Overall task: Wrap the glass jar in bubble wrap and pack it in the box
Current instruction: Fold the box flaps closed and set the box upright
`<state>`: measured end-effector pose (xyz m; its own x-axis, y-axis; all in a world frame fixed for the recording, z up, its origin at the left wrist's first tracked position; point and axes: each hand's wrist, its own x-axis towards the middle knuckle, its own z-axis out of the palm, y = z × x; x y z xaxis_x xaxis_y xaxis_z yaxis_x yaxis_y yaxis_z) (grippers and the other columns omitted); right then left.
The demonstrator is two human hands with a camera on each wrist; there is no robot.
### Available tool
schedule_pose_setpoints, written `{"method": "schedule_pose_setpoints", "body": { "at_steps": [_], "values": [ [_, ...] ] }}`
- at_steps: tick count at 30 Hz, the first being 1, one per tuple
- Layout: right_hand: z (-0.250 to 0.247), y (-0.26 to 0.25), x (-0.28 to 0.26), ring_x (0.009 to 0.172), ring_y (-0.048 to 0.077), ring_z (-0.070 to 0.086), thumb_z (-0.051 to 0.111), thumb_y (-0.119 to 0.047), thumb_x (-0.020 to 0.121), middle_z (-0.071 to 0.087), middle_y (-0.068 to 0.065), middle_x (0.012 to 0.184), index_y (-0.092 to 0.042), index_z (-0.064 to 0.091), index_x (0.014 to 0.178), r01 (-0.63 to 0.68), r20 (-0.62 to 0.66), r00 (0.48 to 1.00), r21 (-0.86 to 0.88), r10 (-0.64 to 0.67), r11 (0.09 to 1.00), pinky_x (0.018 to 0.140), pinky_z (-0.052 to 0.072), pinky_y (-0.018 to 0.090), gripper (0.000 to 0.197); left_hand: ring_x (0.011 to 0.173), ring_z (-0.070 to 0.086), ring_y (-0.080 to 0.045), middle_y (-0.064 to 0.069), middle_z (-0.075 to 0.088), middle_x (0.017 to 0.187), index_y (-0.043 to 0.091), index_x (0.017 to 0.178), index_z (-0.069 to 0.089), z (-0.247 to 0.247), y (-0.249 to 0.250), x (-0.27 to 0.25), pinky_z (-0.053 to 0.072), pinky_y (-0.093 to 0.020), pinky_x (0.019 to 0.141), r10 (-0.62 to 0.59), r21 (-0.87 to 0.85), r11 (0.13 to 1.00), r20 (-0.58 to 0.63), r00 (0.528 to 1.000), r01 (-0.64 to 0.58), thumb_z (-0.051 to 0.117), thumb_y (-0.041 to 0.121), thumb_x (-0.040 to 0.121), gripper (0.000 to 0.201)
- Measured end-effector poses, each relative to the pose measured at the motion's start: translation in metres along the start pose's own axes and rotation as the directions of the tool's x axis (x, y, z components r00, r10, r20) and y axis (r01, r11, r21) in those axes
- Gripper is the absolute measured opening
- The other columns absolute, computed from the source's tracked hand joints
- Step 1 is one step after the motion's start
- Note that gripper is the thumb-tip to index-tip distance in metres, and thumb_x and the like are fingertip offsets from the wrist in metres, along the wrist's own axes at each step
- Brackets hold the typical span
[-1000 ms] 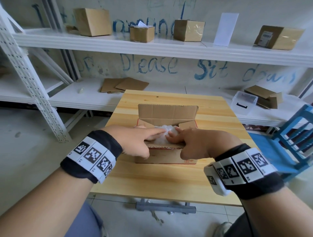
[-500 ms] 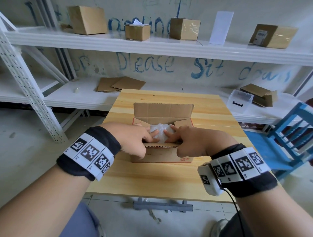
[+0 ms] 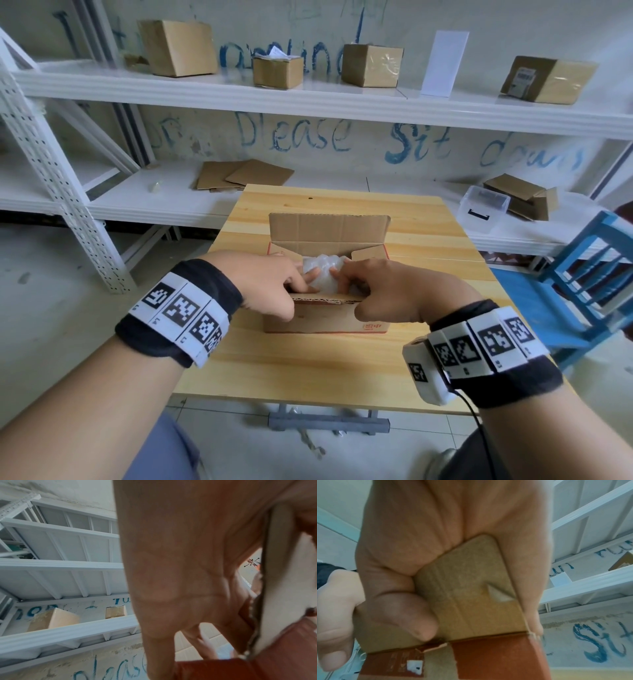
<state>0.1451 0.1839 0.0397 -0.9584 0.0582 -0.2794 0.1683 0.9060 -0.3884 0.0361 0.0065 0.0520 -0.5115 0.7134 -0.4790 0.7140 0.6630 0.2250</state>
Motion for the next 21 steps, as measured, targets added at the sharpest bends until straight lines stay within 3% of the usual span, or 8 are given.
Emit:
{"method": "schedule_pose_setpoints", "body": {
  "at_steps": [1,4,7,10,13,17,19,21],
  "values": [
    [-0.003,0.001,0.0,0.093,0.022,0.059,0.062,-0.012,0.079,0.058,-0.007,0.093,-0.028,0.058,0.099,-0.001,0.003,1.0,0.033,0.001,0.999,0.076,0.05,0.032,0.026,0.149,0.027,-0.009,0.017,0.024,0.164,0.038,0.117,0.072,-0.001,-0.001,0.001,0.035,-0.043,0.115,0.0,-0.025,1.0,0.003,1.0,0.0,0.057,0.025,0.075,0.046],
    [-0.013,0.01,0.002,0.105,0.02,0.065,0.066,-0.009,0.077,0.069,-0.006,0.115,-0.029,0.059,0.115,0.009,0.004,1.0,0.216,-0.011,0.976,0.093,0.056,0.04,0.044,0.137,0.047,-0.022,0.002,0.054,0.147,0.034,0.104,0.076,-0.003,-0.004,0.007,0.039,-0.05,0.113,-0.008,-0.079,0.997,-0.009,1.0,0.007,0.055,0.033,0.075,0.036],
    [-0.018,0.021,-0.001,0.107,0.021,0.072,0.077,-0.003,0.079,0.078,0.0,0.115,-0.021,0.067,0.11,0.043,-0.033,0.999,0.475,-0.031,0.879,0.088,0.061,0.036,0.036,0.118,0.056,-0.021,0.005,0.062,0.126,0.032,0.119,0.071,-0.003,-0.009,0.009,0.042,-0.045,0.108,-0.017,-0.175,0.984,-0.027,0.999,0.012,0.061,0.039,0.084,0.037],
    [-0.015,0.027,-0.006,0.093,0.026,0.076,0.079,-0.009,0.084,0.082,0.003,0.095,-0.019,0.07,0.101,0.13,-0.179,0.982,0.46,-0.052,0.878,0.084,0.062,0.041,0.021,0.106,0.062,-0.018,0.006,0.069,0.112,0.031,0.114,0.072,-0.007,-0.012,0.009,0.045,-0.039,0.103,0.008,-0.225,0.974,-0.066,0.998,-0.023,0.066,0.041,0.092,0.025],
    [-0.013,0.03,-0.008,0.086,0.028,0.075,0.072,-0.019,0.092,0.081,0.009,0.088,-0.017,0.069,0.102,0.183,-0.298,0.953,0.449,-0.046,0.875,0.076,0.058,0.041,0.011,0.11,0.062,-0.014,0.01,0.069,0.12,0.029,0.123,0.07,-0.013,-0.015,0.01,0.043,-0.038,0.108,-0.003,-0.25,0.968,-0.114,0.993,-0.026,0.072,0.042,0.089,0.036],
    [-0.011,0.032,-0.005,0.071,0.02,0.064,0.069,-0.024,0.095,0.073,0.023,0.088,-0.02,0.059,0.103,0.208,-0.37,0.929,0.444,-0.033,0.872,0.062,0.051,0.035,0.014,0.095,0.065,-0.011,0.016,0.072,0.105,0.038,0.118,0.069,-0.017,-0.019,0.01,0.048,-0.033,0.09,0.016,-0.242,0.969,-0.148,0.989,-0.052,0.077,0.05,0.083,0.038],
    [-0.008,0.033,-0.004,0.072,0.019,0.065,0.07,-0.025,0.094,0.07,0.013,0.087,-0.026,0.053,0.105,0.205,-0.414,0.91,0.402,-0.023,0.893,0.06,0.054,0.03,0.02,0.092,0.065,-0.01,0.02,0.071,0.096,0.039,0.11,0.071,-0.016,-0.021,0.009,0.048,-0.032,0.082,0.025,-0.224,0.972,-0.197,0.98,-0.07,0.078,0.051,0.081,0.033],
    [-0.007,0.035,-0.002,0.074,0.017,0.064,0.072,-0.029,0.092,0.062,-0.002,0.086,-0.029,0.056,0.102,0.169,-0.488,0.873,0.293,-0.005,0.941,0.06,0.053,0.026,0.018,0.112,0.057,-0.006,0.023,0.063,0.116,0.039,0.124,0.065,-0.013,-0.023,0.009,0.047,-0.035,0.097,0.029,-0.197,0.977,-0.267,0.963,-0.084,0.081,0.052,0.077,0.051]
  ]
}}
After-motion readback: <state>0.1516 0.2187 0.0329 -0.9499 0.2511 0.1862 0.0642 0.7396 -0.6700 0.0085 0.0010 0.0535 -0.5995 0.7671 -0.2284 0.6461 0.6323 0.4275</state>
